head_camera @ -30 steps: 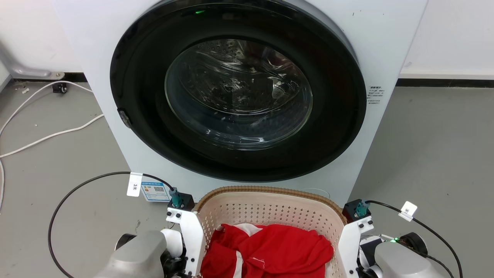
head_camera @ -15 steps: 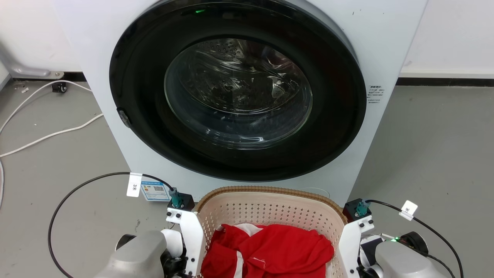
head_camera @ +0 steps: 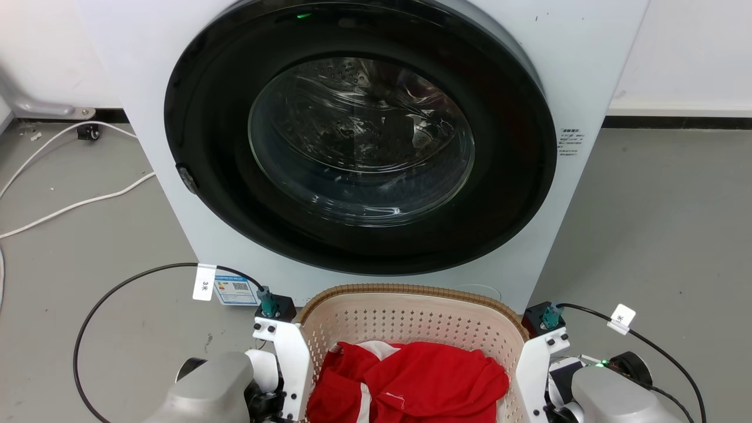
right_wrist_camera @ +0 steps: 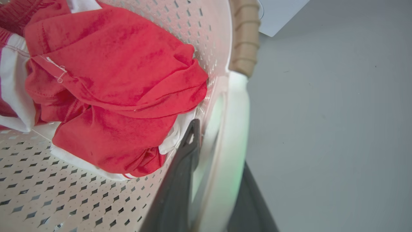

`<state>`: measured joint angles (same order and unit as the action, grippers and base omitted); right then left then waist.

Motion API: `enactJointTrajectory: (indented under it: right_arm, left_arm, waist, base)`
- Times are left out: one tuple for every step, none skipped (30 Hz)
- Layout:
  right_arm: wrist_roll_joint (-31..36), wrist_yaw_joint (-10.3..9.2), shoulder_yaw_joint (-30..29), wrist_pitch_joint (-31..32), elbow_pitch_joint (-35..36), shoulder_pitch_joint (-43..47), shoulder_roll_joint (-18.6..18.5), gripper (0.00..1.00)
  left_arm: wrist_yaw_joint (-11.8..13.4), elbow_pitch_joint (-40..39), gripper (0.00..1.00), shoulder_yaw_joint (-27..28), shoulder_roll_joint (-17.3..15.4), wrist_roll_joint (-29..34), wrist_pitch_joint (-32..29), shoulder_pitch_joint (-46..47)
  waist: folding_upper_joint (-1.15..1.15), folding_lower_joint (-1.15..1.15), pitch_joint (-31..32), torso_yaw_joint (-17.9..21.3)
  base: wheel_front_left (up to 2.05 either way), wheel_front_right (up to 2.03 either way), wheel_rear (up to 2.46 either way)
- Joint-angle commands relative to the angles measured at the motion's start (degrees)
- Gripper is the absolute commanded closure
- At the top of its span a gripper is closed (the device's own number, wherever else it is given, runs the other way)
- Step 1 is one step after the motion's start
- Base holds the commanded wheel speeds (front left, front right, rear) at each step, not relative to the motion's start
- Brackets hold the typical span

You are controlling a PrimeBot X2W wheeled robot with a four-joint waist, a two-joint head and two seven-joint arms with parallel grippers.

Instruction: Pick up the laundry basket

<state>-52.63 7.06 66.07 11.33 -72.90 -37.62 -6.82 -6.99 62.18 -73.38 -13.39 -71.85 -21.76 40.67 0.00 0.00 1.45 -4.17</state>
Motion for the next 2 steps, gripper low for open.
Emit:
enactJointTrajectory:
  right_arm:
    - [0.1, 0.79, 0.8, -0.3, 0.4, -0.5, 0.5, 1.00]
    - [0.0, 0.79, 0.9, -0.3, 0.4, -0.5, 0.5, 1.00]
  left_arm:
    - [-0.8, -0.7, 1.00, 0.0, 0.8, -0.1, 0.3, 0.2]
    - [-0.8, -0.7, 1.00, 0.0, 0.8, -0.1, 0.2, 0.2]
  waist:
    - [0.00, 0.00, 0.0, 0.0]
    - [0.00, 0.00, 0.0, 0.0]
  base:
    - [0.00, 0.00, 0.00]
    - [0.00, 0.00, 0.00]
